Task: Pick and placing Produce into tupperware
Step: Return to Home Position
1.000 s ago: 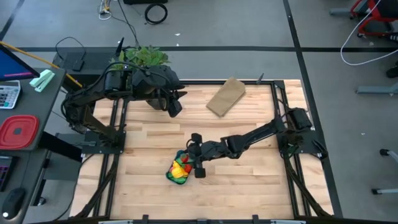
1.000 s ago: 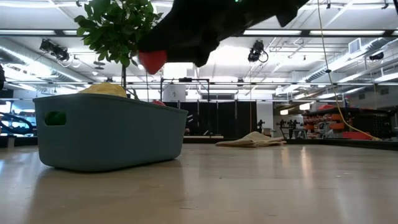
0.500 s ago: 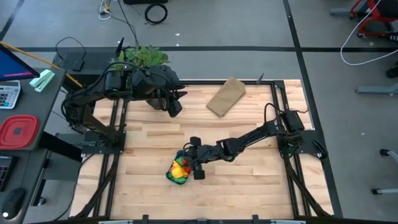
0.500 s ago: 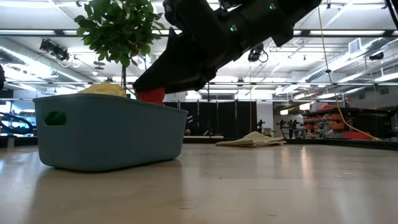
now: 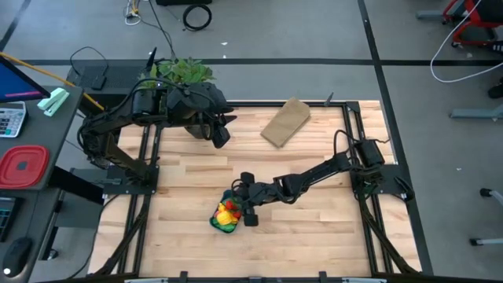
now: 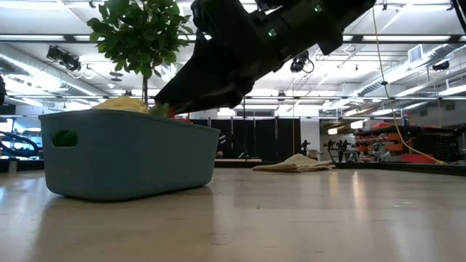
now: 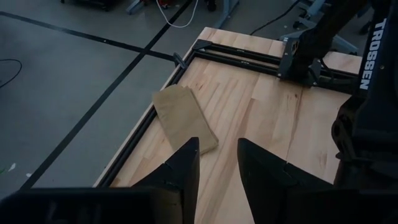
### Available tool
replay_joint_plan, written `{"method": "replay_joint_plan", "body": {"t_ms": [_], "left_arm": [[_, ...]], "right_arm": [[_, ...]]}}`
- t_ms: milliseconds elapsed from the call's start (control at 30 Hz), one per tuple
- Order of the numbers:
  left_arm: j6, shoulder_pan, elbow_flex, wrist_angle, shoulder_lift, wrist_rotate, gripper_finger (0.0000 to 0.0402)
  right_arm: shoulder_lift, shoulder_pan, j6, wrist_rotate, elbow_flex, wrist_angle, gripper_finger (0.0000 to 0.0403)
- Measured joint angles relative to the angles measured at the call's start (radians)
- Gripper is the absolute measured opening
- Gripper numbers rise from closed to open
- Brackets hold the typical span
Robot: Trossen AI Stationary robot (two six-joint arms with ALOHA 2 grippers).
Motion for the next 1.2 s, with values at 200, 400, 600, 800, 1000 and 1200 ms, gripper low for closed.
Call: {"method": "replay_joint_plan", "body": {"t_ms": [200,400,600,800,1000,1200], "left_arm": [[0.0,0.0,0.0,-0.001,0.0,0.0,0.0113],[0.011,-0.001,0.0,-0.002,0.0,0.0,0.011],[-0.038,-0.02,0.0,-0.04,0.0,0.0,0.0111],[-0.142,-0.073,0.0,-0.249,-0.011,0.001,0.0111],[-0.395,-0.175,-0.016,-0.482,-0.084,-0.008,0.0112],[-0.467,-0.371,-0.027,-0.502,-0.205,-0.106,0.011]], "right_arm": [[-0.017,-0.013,0.003,0.021,0.0,-0.002,0.0275],[-0.126,-0.017,0.032,0.01,0.0,-0.115,0.0275],[-0.343,-0.017,0.08,-0.005,0.0,-0.497,0.0275],[-0.618,0.001,0.232,-0.012,0.0,-0.807,0.0275],[-0.922,0.072,0.249,0.039,0.0,-0.969,0.0273],[-1.181,0.151,0.285,0.191,-0.033,-1.111,0.0274]]}}
